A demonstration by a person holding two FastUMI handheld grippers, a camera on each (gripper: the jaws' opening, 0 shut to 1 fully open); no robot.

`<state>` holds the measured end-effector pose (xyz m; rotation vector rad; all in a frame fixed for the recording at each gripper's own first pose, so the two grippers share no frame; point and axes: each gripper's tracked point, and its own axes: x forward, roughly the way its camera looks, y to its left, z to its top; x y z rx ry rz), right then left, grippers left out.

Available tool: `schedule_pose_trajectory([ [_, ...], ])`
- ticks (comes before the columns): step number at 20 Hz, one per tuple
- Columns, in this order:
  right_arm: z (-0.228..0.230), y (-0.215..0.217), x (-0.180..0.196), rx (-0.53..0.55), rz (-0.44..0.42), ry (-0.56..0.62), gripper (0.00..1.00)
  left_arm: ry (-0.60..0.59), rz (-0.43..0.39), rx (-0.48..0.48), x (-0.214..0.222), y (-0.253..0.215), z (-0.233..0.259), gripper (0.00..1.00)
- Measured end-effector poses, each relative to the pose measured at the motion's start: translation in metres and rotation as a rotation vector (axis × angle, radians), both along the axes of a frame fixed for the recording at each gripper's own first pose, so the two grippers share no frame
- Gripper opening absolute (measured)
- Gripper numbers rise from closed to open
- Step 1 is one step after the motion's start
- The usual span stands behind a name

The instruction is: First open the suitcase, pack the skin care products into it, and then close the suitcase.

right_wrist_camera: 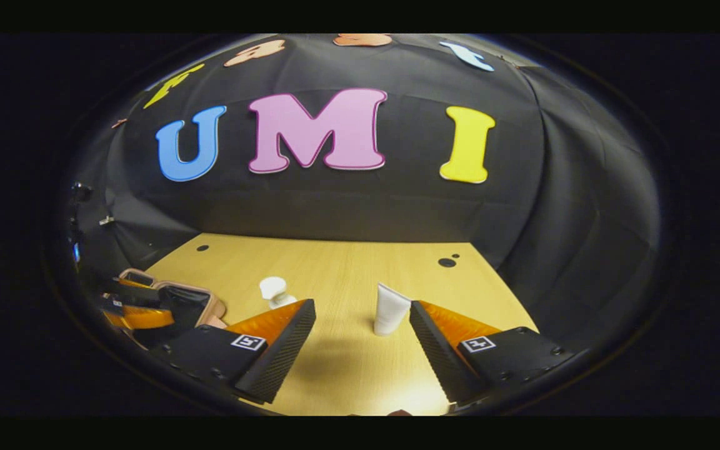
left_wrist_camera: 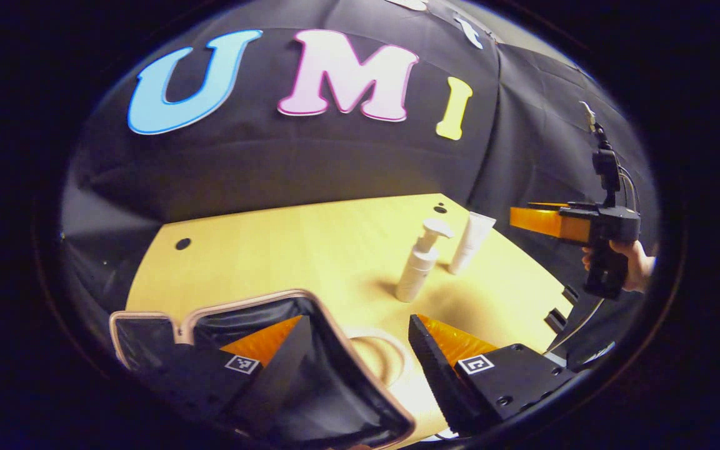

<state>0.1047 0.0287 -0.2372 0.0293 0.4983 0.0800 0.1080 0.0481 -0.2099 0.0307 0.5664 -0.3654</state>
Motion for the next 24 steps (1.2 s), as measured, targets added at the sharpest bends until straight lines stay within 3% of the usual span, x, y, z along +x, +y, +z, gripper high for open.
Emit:
schedule_pose_trajectory([
  [3,-0.040,-0.021,0.014,-0.013,0.025,0.067,0.97,0.000,-0.052,0.058,0.027,-0.058,-0.018,0.99],
  [5,-0.066,-0.030,0.026,-0.001,0.041,0.102,0.97,0.036,-0.040,0.072,0.041,-0.082,-0.036,0.99],
  [10,-0.120,-0.029,0.059,-0.004,0.164,0.159,0.93,0.114,0.060,0.059,0.081,-0.093,-0.078,0.99],
  [13,-0.154,-0.024,0.069,0.027,0.210,0.215,0.97,0.138,0.097,0.079,0.098,-0.098,-0.098,0.99],
  [15,-0.166,-0.019,0.072,0.045,0.233,0.236,0.92,0.140,0.117,0.087,0.108,-0.100,-0.102,0.99],
  [16,-0.169,-0.016,0.073,0.051,0.242,0.244,0.94,0.144,0.124,0.087,0.115,-0.101,-0.104,0.99],
  [17,-0.173,-0.013,0.073,0.063,0.253,0.256,0.87,0.146,0.134,0.085,0.120,-0.102,-0.107,0.99],
  [18,-0.177,-0.009,0.071,0.078,0.263,0.270,0.93,0.148,0.142,0.083,0.124,-0.101,-0.108,0.99],
  [19,-0.178,-0.012,0.069,0.058,0.255,0.278,0.84,0.153,0.138,0.084,0.128,-0.101,-0.111,0.99],
  [20,-0.183,-0.013,0.070,0.052,0.257,0.277,0.68,0.169,0.126,0.086,0.129,-0.102,-0.117,0.99],
  [23,-0.181,-0.007,0.074,0.083,0.273,0.275,0.45,0.179,0.105,0.090,0.128,-0.105,-0.116,0.61],
  [24,-0.179,-0.006,0.071,0.083,0.280,0.279,0.47,0.194,0.106,0.087,0.128,-0.105,-0.118,0.60],
])
